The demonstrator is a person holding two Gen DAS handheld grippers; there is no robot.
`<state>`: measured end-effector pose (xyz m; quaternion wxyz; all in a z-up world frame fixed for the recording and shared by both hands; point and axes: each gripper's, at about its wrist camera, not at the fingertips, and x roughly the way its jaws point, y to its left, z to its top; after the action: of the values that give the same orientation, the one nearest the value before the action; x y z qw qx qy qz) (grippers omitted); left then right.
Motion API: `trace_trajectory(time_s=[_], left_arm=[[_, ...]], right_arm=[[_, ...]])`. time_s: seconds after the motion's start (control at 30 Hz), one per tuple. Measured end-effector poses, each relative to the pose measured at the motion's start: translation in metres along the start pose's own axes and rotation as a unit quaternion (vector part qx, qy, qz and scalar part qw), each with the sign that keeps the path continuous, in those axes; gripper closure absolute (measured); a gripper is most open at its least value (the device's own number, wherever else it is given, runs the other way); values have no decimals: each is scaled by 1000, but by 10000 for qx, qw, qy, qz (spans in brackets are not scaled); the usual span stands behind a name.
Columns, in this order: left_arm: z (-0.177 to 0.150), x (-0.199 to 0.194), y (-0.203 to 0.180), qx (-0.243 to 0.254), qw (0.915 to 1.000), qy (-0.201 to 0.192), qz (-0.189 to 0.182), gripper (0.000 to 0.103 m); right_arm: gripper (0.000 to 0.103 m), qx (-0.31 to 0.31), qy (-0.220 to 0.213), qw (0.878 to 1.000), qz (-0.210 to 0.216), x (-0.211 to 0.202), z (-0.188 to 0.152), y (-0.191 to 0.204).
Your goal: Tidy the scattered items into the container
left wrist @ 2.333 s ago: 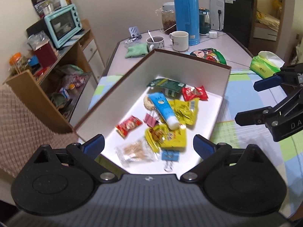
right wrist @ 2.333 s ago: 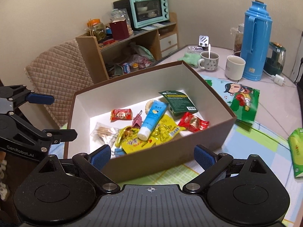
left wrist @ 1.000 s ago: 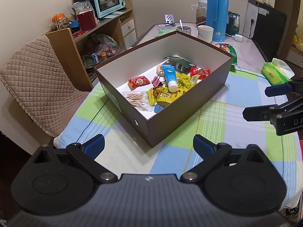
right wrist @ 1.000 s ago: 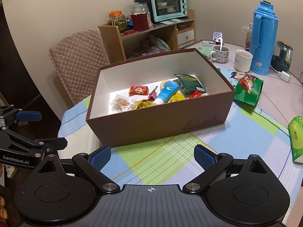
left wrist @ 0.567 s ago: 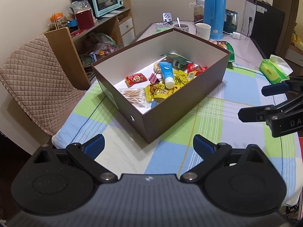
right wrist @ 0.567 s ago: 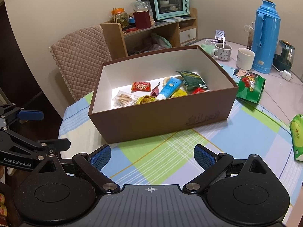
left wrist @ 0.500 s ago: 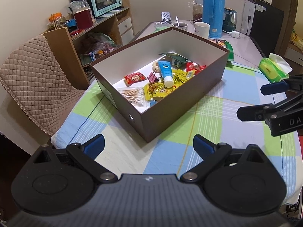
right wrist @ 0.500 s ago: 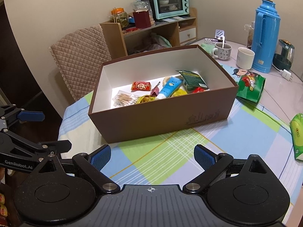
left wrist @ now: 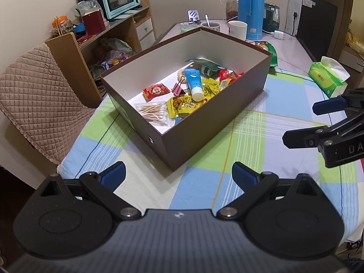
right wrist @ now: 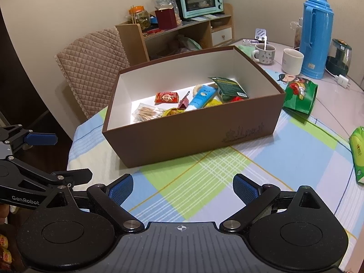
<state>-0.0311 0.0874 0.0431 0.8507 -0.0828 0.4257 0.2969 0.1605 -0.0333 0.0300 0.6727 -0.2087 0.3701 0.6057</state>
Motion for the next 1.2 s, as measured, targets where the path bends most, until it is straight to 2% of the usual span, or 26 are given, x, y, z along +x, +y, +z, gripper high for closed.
trace_trajectory(time_s=[0.63, 1.2], left_arm=[[-8, 13, -8, 9, 9998, 185, 25, 5], [0, 15, -11, -14, 9998, 118, 147, 5]], right_arm=[[6, 109, 194, 9997, 65, 10, -17, -10], [6, 49, 124, 9998, 174, 14, -9, -17]])
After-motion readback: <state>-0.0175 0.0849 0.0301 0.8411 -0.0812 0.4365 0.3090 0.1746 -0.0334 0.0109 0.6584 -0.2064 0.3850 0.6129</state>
